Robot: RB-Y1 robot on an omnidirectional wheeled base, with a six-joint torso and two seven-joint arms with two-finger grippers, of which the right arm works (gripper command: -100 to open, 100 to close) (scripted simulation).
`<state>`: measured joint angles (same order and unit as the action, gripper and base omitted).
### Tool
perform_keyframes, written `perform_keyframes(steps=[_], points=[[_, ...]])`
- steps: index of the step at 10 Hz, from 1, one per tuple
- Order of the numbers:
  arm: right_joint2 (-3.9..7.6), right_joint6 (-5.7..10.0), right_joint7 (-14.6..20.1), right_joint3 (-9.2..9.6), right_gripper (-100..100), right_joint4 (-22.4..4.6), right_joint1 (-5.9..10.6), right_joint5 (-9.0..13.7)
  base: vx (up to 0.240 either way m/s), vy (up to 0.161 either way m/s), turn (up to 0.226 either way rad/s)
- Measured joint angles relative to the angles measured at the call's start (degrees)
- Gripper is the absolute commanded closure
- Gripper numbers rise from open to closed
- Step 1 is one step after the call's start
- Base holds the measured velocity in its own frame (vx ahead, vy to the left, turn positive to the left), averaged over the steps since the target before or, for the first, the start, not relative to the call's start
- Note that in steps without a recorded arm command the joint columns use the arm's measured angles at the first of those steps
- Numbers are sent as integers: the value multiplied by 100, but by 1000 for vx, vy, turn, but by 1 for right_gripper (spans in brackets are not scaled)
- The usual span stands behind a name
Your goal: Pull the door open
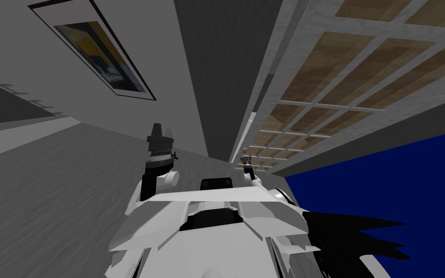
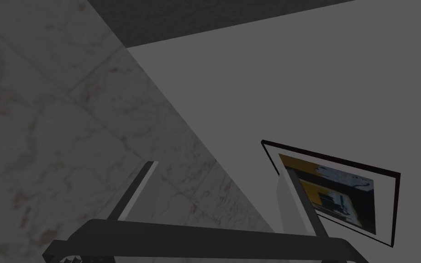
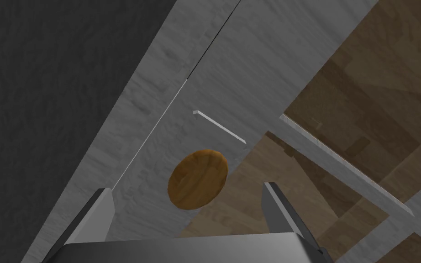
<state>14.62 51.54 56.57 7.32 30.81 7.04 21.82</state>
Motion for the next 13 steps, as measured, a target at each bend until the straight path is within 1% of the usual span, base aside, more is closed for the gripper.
perform_keyframes(steps=[6,10,12,13], points=[[-62,-25,820,105,-100,68,3,186,-48,-12,10],[-103,-74,1401,180,-100,184,-26,327,-48,-14,9],[-120,-64,1656,211,-100,152,2,375,-51,-12,12],[-129,-83,1819,233,-100,212,-22,418,-45,-17,3]])
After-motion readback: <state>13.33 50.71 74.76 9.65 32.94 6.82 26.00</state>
